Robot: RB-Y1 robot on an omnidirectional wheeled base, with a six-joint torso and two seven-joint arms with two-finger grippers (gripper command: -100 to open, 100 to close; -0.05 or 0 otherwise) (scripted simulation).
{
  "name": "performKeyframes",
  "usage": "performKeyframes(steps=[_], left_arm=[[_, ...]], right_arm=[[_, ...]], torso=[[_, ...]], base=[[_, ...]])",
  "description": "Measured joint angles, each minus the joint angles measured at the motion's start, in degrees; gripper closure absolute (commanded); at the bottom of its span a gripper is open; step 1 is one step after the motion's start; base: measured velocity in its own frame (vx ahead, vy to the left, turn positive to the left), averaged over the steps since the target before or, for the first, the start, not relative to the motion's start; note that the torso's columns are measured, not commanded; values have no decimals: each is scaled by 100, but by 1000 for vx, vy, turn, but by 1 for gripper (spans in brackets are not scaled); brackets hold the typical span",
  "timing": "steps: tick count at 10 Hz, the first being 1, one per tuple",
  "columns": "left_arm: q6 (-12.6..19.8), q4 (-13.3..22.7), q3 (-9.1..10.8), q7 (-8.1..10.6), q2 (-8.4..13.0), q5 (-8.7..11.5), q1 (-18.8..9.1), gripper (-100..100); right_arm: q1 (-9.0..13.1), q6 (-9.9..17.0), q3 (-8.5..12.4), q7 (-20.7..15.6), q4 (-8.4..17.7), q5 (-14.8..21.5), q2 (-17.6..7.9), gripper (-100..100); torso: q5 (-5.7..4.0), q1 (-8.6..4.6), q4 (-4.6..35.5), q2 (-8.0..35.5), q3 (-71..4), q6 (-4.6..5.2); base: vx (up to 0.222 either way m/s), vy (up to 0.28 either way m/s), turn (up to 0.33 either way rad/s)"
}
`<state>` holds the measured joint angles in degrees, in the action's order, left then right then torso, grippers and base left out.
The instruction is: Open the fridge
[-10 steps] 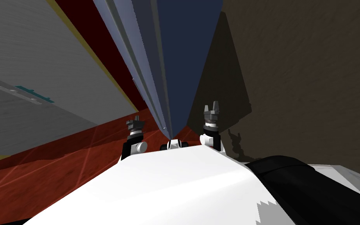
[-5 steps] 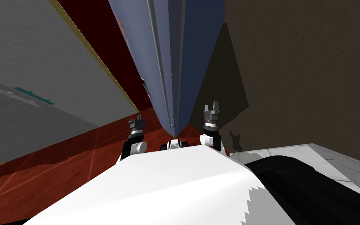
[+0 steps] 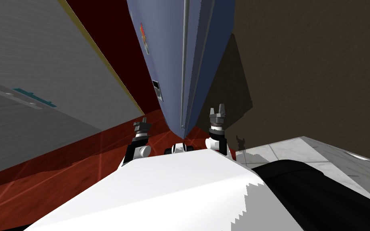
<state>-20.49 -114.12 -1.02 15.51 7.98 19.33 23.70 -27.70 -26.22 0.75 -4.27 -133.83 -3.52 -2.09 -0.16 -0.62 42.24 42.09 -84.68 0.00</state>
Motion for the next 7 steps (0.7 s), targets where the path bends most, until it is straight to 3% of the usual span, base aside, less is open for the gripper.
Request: performKeyframes(steps=[7], left_arm=[[767, -514, -113, 70, -35, 148, 321, -100]], right_arm=[[-1, 0, -2, 0, -1, 0, 2, 0]], torso=[[21, 78, 6, 21, 12, -1]], base=[[49, -121, -16]])
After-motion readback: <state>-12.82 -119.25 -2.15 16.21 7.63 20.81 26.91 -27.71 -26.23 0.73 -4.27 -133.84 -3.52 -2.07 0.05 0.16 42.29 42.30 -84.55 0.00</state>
